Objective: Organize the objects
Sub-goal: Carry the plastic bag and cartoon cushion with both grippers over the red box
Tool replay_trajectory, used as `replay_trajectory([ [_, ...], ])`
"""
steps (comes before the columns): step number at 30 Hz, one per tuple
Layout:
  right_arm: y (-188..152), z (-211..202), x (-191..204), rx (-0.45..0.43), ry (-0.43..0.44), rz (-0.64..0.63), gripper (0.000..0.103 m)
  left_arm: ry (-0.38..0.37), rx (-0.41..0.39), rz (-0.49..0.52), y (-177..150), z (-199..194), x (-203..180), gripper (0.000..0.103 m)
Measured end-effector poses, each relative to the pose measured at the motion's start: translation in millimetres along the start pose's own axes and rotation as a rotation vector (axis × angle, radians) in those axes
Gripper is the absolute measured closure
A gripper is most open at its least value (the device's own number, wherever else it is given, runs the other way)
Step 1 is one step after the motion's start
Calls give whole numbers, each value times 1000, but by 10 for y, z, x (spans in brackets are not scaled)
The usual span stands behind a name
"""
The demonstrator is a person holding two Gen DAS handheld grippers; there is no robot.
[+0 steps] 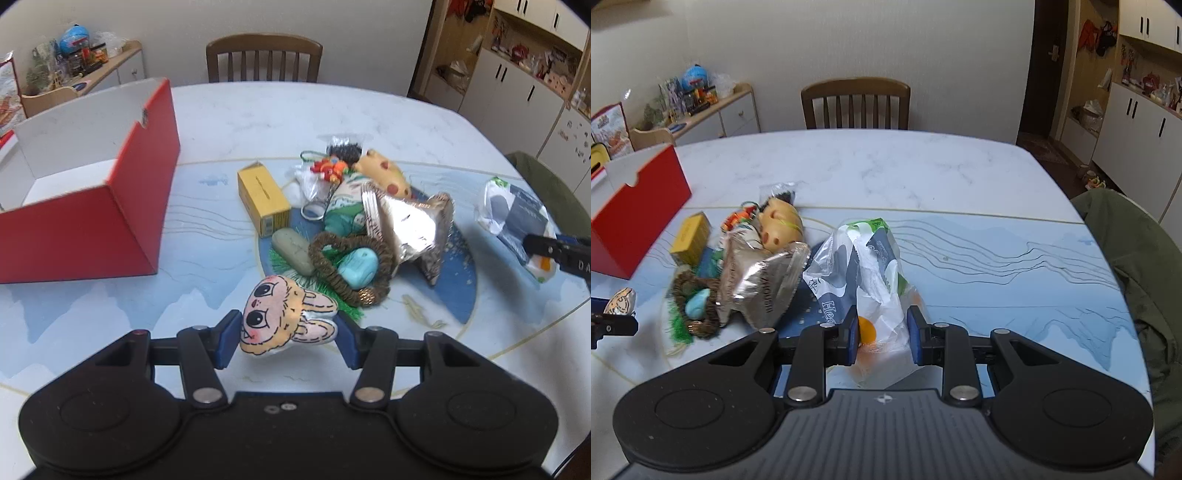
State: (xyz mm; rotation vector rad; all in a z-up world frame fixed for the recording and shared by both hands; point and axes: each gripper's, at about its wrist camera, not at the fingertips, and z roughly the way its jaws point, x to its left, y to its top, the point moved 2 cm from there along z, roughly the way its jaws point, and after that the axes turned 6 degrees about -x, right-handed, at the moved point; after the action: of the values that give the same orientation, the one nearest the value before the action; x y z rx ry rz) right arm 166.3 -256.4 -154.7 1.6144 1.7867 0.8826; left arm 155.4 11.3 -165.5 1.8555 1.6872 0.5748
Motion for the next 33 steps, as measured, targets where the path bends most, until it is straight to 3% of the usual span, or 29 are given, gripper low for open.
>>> replay_trajectory([
  [17,412,-798,481,-76,95,-31,77,6,-93,6,293,-715,135,50],
  [23,628,-746,934,-69,141,-47,77,-9,-95,-9,424,-763,413,50],
  [33,1055,-397,2018,-60,216,-82,77,16,-105,-11,751,-718,1233,50],
])
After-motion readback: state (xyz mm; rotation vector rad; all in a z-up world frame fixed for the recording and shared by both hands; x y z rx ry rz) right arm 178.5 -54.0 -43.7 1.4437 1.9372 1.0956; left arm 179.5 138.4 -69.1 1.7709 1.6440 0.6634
